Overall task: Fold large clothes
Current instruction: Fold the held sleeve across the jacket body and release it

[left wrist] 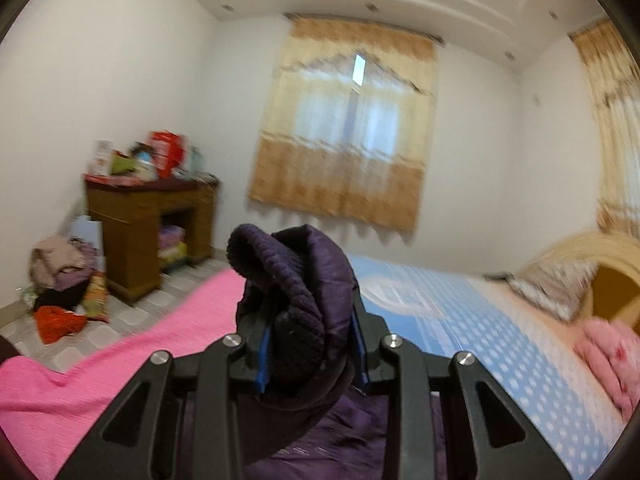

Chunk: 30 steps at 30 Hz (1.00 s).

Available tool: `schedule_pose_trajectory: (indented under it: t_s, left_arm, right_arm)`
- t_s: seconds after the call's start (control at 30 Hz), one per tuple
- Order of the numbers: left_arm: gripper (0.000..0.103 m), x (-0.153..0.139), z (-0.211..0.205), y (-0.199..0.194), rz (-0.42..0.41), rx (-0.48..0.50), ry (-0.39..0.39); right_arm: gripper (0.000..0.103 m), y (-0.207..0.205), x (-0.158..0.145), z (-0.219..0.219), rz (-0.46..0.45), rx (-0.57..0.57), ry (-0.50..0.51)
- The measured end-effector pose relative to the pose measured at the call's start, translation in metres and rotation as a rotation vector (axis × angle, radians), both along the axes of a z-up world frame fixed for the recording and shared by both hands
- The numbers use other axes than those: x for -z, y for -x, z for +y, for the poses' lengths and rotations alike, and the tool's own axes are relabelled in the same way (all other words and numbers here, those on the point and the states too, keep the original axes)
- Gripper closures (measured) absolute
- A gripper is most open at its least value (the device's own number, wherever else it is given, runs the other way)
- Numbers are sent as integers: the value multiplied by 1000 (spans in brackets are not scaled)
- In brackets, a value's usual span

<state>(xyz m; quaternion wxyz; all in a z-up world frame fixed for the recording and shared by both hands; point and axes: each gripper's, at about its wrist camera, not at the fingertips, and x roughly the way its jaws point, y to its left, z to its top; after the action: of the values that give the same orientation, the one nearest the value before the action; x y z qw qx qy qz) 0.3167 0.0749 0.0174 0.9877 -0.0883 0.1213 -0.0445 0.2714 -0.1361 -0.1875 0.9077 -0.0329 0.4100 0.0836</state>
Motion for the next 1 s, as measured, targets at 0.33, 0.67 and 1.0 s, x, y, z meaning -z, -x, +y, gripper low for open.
schedule_pose_trajectory:
  t_s: [0.33, 0.67, 1.0]
  left_arm:
    - [63, 77, -101, -31, 255, 193, -175]
    - [10, 50, -99, 15, 220, 303, -251]
    - [4, 123, 13, -35, 392, -130, -584]
  right_arm:
    - [9, 2, 0, -1, -11, 0, -43]
    - [9, -5, 2, -10, -8, -2, -97]
    - [9, -2, -26, -29, 44, 22, -254]
